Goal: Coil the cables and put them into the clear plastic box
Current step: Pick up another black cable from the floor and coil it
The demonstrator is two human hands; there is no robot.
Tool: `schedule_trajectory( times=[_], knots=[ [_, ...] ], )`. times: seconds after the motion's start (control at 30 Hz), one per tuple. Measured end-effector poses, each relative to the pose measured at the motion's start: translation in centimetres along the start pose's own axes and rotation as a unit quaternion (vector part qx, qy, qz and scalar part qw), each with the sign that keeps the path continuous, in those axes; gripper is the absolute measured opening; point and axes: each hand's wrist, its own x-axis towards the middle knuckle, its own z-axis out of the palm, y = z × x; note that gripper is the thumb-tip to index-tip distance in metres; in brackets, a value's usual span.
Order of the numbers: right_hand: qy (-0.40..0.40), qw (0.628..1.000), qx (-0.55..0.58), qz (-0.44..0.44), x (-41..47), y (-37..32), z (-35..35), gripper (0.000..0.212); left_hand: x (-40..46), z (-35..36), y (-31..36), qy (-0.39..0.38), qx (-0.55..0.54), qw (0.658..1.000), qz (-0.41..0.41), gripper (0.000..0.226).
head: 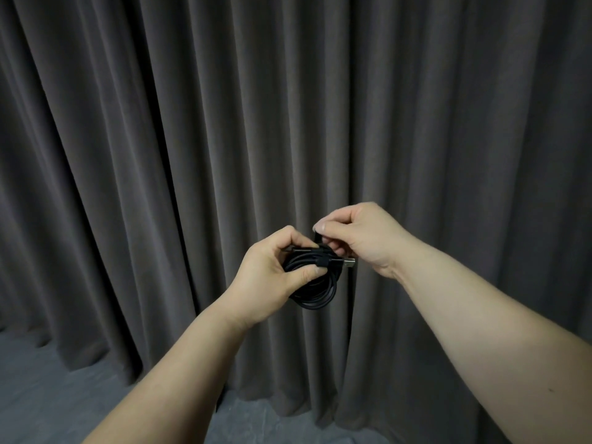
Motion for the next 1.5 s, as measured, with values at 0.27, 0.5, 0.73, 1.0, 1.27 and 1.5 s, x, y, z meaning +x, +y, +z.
schedule_trajectory(
  times=[0.27, 0.5, 0.73, 1.0, 1.27, 1.5],
  knots=[
    [0.063, 0.979, -0.188, -0.057, 0.0, -0.3, 0.3, 0.019, 0.2, -0.1, 0.4, 0.002, -0.013, 1.0, -0.008, 0.026],
    [-0.03, 0.998, -0.055, -0.02, -0.5, -1.5, -0.3, 0.014, 0.2, -0.3, 0.0, 0.029, -0.023, 0.998, -0.042, 0.028],
    [0.137, 0.921, -0.348, -0.104, -0.5, -1.5, 1.1, 0.015, 0.4, 0.1, -0.1, 0.044, -0.036, 0.996, -0.063, 0.025],
    [0.208, 0.919, -0.305, -0.138, -0.7, -0.8, 1.2, 0.012, 0.3, 0.5, 0.0, 0.088, -0.003, 0.995, -0.057, 0.02],
    [0.158, 0.932, -0.282, -0.165, -1.1, -0.4, 0.6, 0.009, 0.2, 0.7, -0.4, 0.062, 0.005, 0.993, -0.098, 0.01],
    [0.164, 0.953, -0.185, -0.175, -1.1, -1.1, 0.5, 0.021, 1.5, 0.1, 0.3, 0.066, 0.006, 0.993, -0.097, 0.007]
  ],
)
